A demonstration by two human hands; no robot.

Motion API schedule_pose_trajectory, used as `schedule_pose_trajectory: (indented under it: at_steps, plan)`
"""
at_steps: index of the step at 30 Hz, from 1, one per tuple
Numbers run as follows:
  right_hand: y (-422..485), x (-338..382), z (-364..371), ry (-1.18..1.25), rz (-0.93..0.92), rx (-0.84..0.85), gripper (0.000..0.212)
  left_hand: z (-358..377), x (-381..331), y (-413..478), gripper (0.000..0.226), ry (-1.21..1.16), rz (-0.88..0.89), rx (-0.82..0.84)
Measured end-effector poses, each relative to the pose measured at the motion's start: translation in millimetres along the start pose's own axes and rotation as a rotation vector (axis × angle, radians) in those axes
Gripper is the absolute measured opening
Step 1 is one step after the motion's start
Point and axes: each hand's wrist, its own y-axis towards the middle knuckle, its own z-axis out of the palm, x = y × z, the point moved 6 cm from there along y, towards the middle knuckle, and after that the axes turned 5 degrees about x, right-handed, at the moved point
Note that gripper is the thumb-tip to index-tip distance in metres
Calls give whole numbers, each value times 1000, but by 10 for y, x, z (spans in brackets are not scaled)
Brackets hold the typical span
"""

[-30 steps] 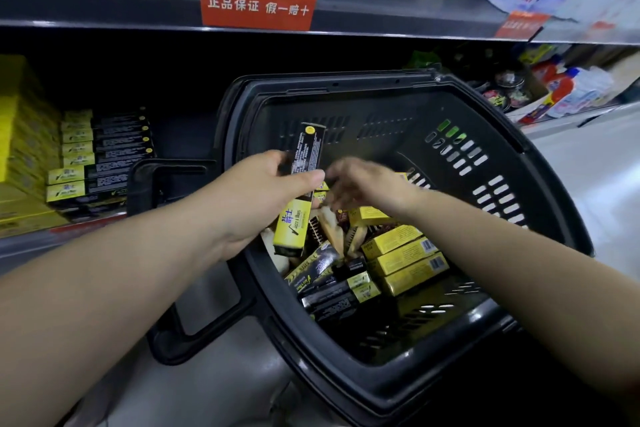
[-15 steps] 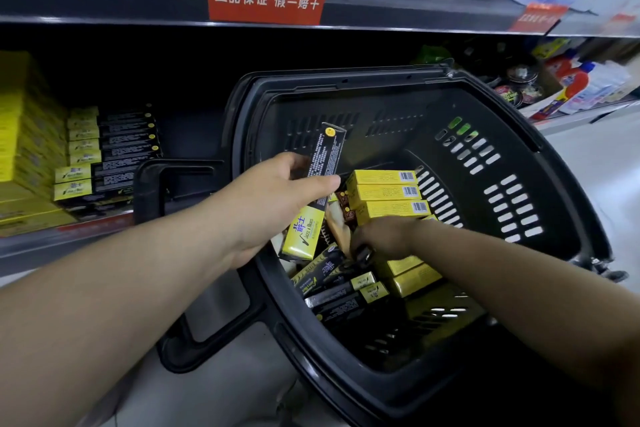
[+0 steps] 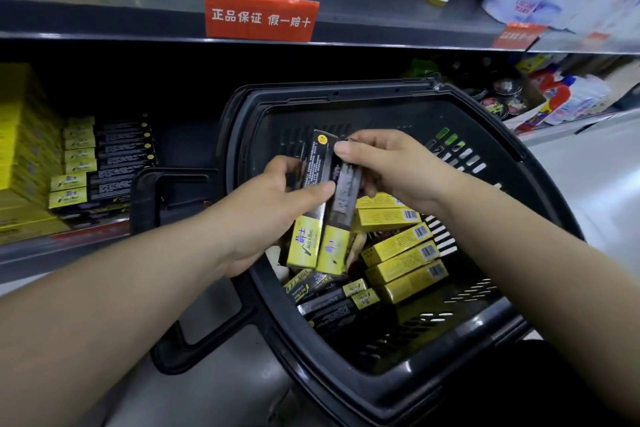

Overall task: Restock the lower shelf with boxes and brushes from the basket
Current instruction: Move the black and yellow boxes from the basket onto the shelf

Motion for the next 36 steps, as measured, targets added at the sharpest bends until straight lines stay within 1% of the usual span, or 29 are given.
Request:
schedule_pose_trajectory:
  at_steps: [1, 3, 4, 6, 7, 8, 9, 10, 12, 13, 14, 16, 18, 20, 22, 23, 25, 28, 31, 32, 33, 34, 35, 36]
  plan:
    - [10, 2, -5, -4, -3, -22, 31, -1, -1, -8, 69, 15, 2, 5]
    - [34, -27, 1, 4, 7, -39, 35, -1, -3, -22, 84, 53, 5, 11]
    - [41, -59, 0, 27, 13, -33, 35, -4, -5, -26, 85, 79, 5, 9]
    - [39, -146, -23, 146, 18, 32, 34, -31, 3, -14, 78, 98, 3, -26]
    - [28, -197, -38, 200, 33, 99, 40, -51, 8, -3, 74, 85, 4, -53]
    - [6, -268, -49, 188, 72, 175, 49, -64, 11, 4, 70, 68, 5, -73]
    - [-23, -366, -50, 81, 140, 250, 56, -67, 13, 13, 66, 55, 5, -83]
    - [-53, -502, -30, -116, 226, 330, 57, -63, 15, 16, 63, 50, 7, -83]
    - [-94, -877, 53, -608, 410, 534, 50, -54, 23, 21, 57, 58, 4, -74]
    - [-102, -1082, 102, -817, 474, 630, 49, -51, 30, 23, 56, 61, -1, -69]
    - [-100, -1261, 167, -966, 503, 700, 51, -47, 37, 26, 54, 59, -7, -64]
    - [-85, -1523, 298, -1095, 508, 743, 56, -39, 41, 24, 52, 54, -14, -62]
    - [-92, -1697, 418, -1195, 487, 783, 70, -34, 34, 16, 56, 56, -16, -63]
    - [-93, -1802, 518, -1353, 435, 837, 86, -29, 24, 9, 58, 60, -16, -60]
    - [-63, -1836, 586, -1489, 344, 860, 90, -29, 21, -1, 57, 53, -19, -56]
    - [-41, -1835, 593, -1517, 311, 860, 87, -28, 21, -8, 55, 46, -22, -51]
    - [1, -1803, 547, -1477, 311, 839, 75, -25, 13, -21, 45, 24, -26, -37]
    - [24, -1659, 370, -1367, 374, 790, 59, -25, 6, -38, 31, -45, -37, -15]
    - [-26, -1325, 103, -1201, 427, 690, 45, -51, 0, -35, 33, -123, -53, -25]
    - [-46, -1180, -5, -1110, 424, 628, 37, -69, -8, -38, 34, -152, -55, -39]
    - [-81, -1007, -115, -974, 418, 540, 26, -94, -20, -44, 35, -178, -54, -57]
    - [-118, -826, -210, -791, 401, 428, 21, -115, -39, -53, 34, -203, -48, -76]
    - [-154, -634, -279, -610, 358, 319, 22, -140, -59, -67, 33, -226, -40, -97]
    - [-176, -451, -318, -480, 288, 223, 29, -165, -82, -86, 32, -245, -29, -119]
